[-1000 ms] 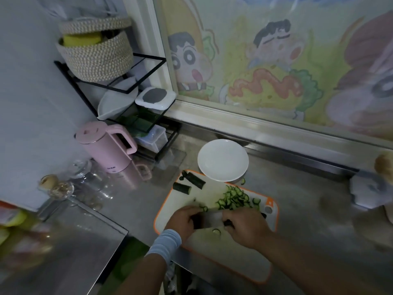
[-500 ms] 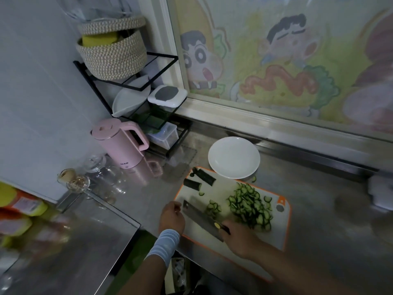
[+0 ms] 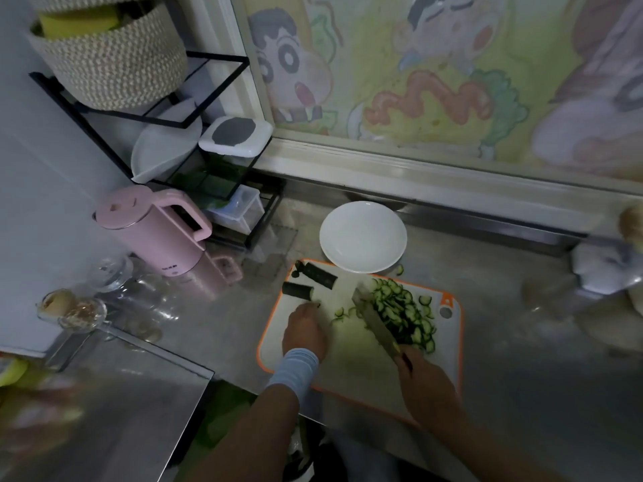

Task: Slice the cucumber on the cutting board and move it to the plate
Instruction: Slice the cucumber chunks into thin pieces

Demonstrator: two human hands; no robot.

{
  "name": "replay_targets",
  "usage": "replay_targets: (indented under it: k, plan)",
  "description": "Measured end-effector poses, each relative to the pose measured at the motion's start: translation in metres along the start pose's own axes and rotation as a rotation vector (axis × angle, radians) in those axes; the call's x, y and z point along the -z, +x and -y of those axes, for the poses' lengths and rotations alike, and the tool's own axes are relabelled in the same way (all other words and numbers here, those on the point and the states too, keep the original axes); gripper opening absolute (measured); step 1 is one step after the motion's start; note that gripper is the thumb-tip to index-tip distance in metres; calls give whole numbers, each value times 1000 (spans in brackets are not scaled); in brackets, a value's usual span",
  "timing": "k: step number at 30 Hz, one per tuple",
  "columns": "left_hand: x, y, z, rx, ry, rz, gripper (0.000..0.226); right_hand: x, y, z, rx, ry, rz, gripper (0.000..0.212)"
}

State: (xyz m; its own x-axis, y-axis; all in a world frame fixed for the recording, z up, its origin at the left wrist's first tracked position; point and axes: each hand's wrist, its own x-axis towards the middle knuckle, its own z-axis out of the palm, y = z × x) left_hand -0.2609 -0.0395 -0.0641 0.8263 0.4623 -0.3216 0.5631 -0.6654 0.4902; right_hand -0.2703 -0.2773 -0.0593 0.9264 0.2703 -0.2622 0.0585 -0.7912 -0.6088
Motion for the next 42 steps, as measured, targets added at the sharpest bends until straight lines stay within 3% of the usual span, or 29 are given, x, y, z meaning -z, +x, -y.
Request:
replay_targets:
  k: [5, 9, 13, 15, 19, 28, 37, 42]
  plan:
    - [-14, 6, -19, -53, -68, 4, 51, 5, 3, 5, -6, 69, -16, 24]
    - [-21, -3, -22, -172, -199, -41, 36, -3, 3, 19, 37, 106, 17, 21]
    - [-9, -6, -7, 35, -328, -240, 30, -17, 4, 28, 51, 158, 44, 19]
    - [-1, -8, 3, 102, -294, -263, 31, -29, 4, 35, 73, 148, 111, 23]
    - [10, -10, 16, 156, -160, -204, 32, -56, -2, 44, 146, 15, 199, 44]
    - [-2, -9, 14, 64, -213, -53, 34, -44, -10, 28, 87, -154, 37, 54]
    - [-16, -2, -7, -62, -290, -15, 40, -18, 0, 25, -115, 200, -130, 36]
    - [-32, 20, -39, -176, -198, 96, 50, 0, 14, 10, -234, 322, -42, 16]
